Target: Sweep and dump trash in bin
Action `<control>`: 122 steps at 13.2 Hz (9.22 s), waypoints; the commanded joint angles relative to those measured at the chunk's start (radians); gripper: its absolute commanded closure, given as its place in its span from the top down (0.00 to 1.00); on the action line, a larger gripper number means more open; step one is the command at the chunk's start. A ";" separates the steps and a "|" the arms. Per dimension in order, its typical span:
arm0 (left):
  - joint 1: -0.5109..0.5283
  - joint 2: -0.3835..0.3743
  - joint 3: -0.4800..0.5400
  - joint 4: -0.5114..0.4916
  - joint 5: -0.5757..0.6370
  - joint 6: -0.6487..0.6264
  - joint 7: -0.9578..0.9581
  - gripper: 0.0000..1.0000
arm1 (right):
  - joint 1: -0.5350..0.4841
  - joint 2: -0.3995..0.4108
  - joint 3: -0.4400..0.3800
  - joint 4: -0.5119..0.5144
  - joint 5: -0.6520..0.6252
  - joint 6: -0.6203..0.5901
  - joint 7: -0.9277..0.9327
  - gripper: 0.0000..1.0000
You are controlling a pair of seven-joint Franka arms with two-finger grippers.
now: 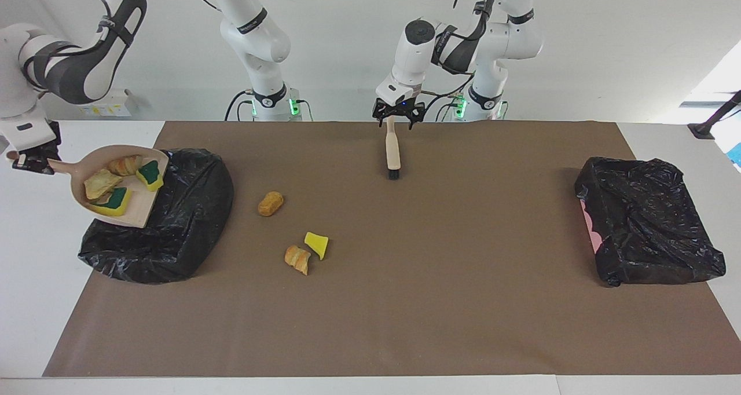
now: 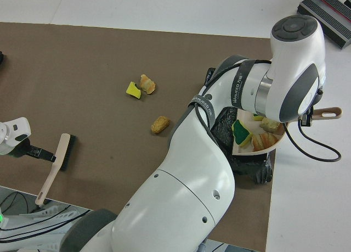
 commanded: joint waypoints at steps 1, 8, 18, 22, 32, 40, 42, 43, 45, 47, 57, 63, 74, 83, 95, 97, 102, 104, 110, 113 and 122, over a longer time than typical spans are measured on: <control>-0.001 0.186 0.114 0.185 0.205 -0.057 0.011 1.00 | 0.047 -0.005 0.008 -0.020 -0.134 0.002 0.153 0.00; -0.001 0.208 0.475 0.481 0.261 -0.313 0.412 1.00 | 0.152 -0.146 0.020 -0.140 -0.300 0.009 0.104 0.00; 0.015 0.223 0.690 0.865 0.309 -0.614 0.669 1.00 | 0.104 -0.194 0.022 -0.117 -0.299 0.042 0.025 0.00; 0.038 0.230 0.684 0.922 0.307 -0.671 0.683 1.00 | 0.172 -0.199 0.022 -0.111 -0.187 0.005 0.054 0.00; 0.018 0.272 0.698 0.964 0.290 -0.732 0.678 1.00 | 0.458 -0.193 0.028 -0.186 0.172 -0.117 0.592 0.00; 0.030 0.288 0.701 1.003 0.287 -0.767 0.674 1.00 | 0.756 -0.076 0.026 -0.182 0.335 -0.072 1.461 0.00; 0.030 0.288 0.701 1.003 0.287 -0.767 0.674 1.00 | 0.808 -0.036 0.028 -0.169 0.357 -0.049 1.679 0.00; 0.030 0.285 0.702 1.000 0.290 -0.767 0.674 1.00 | 0.833 -0.025 0.028 -0.166 0.379 -0.022 1.765 0.00; 0.035 0.282 0.702 0.994 0.292 -0.767 0.672 1.00 | 0.880 0.001 0.028 -0.137 0.417 -0.012 1.954 0.00; 0.045 0.285 0.702 0.994 0.290 -0.769 0.672 1.00 | 0.911 0.039 0.028 -0.096 0.468 0.003 2.098 0.00; 0.044 0.254 0.719 0.936 0.290 -0.758 0.669 1.00 | 1.058 0.335 0.026 0.156 0.509 0.101 2.489 0.99; 0.042 0.254 0.717 0.931 0.290 -0.717 0.664 1.00 | 1.068 0.233 0.042 0.062 0.531 0.049 2.486 1.00; 0.033 0.292 0.483 0.729 0.292 -0.415 0.407 1.00 | 1.319 -0.093 0.063 -0.390 0.532 0.067 2.740 1.00; 0.029 0.542 0.120 0.689 0.537 -0.200 -0.091 1.00 | 1.413 -0.220 0.063 -0.622 0.671 0.163 2.783 0.71; -0.022 0.733 0.026 0.640 0.703 -0.042 -0.403 0.84 | 1.440 -0.180 0.063 -0.620 0.724 0.212 2.740 0.50; -0.022 0.733 0.026 0.637 0.700 -0.048 -0.405 0.59 | 1.440 -0.180 0.063 -0.620 0.724 0.210 2.743 0.47; -0.011 0.722 0.026 0.647 0.703 -0.050 -0.402 0.19 | 1.445 -0.159 0.063 -0.617 0.723 0.213 2.740 0.29; -0.010 0.711 0.026 0.646 0.703 -0.063 -0.389 0.13 | 1.443 -0.142 0.063 -0.591 0.724 0.210 2.760 0.00; 0.058 0.631 0.027 0.643 0.697 -0.168 -0.076 0.00 | 1.362 -0.160 0.054 -0.542 0.724 0.170 2.765 0.00; 0.085 0.627 0.032 0.647 0.682 -0.214 0.173 0.00 | 1.248 -0.211 0.052 -0.516 0.704 0.056 2.724 0.00; 0.144 0.621 0.052 0.644 0.646 -0.274 0.958 0.00 | 0.898 -0.285 0.049 -0.426 0.528 -0.313 2.573 0.00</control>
